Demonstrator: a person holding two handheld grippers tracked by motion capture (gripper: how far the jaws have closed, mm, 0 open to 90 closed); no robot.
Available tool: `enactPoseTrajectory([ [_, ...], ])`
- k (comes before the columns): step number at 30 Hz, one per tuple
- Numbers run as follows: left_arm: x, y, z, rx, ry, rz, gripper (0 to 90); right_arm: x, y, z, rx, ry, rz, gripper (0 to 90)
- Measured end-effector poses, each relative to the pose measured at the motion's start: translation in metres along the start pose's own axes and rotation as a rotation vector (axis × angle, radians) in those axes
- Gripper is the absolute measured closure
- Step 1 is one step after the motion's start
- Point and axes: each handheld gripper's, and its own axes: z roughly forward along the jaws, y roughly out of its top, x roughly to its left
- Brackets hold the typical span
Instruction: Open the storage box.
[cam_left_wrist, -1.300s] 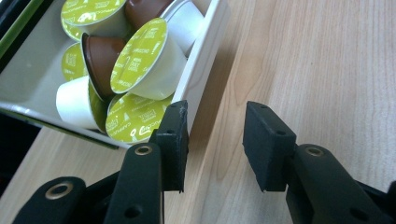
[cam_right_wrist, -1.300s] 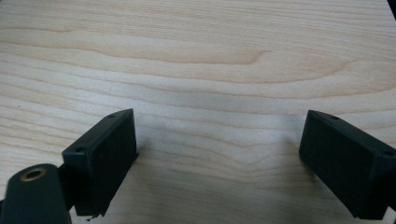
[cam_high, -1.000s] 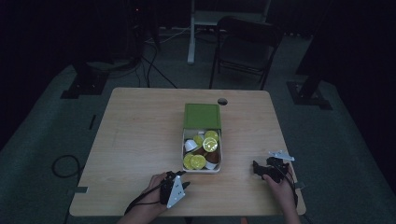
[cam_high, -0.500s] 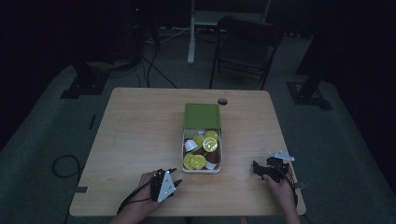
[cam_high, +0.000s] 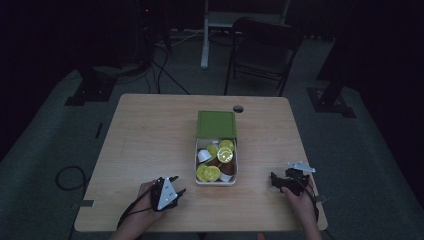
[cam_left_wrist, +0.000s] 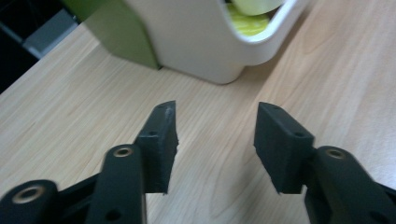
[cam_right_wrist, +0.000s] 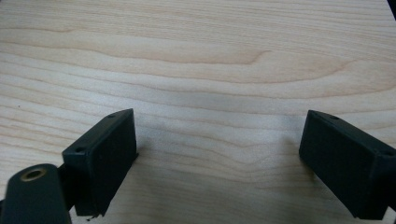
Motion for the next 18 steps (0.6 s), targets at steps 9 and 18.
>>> enactPoseTrajectory([
  [9,0.015,-0.011,-0.005,0.033,0.039,-0.109,39.0,0.000,0.000,0.000,0.000,0.000,0.000,10.7],
  [18,0.028,-0.018,-0.010,0.044,0.082,-0.234,24.1,0.000,0.000,0.000,0.000,0.000,0.001,10.7],
])
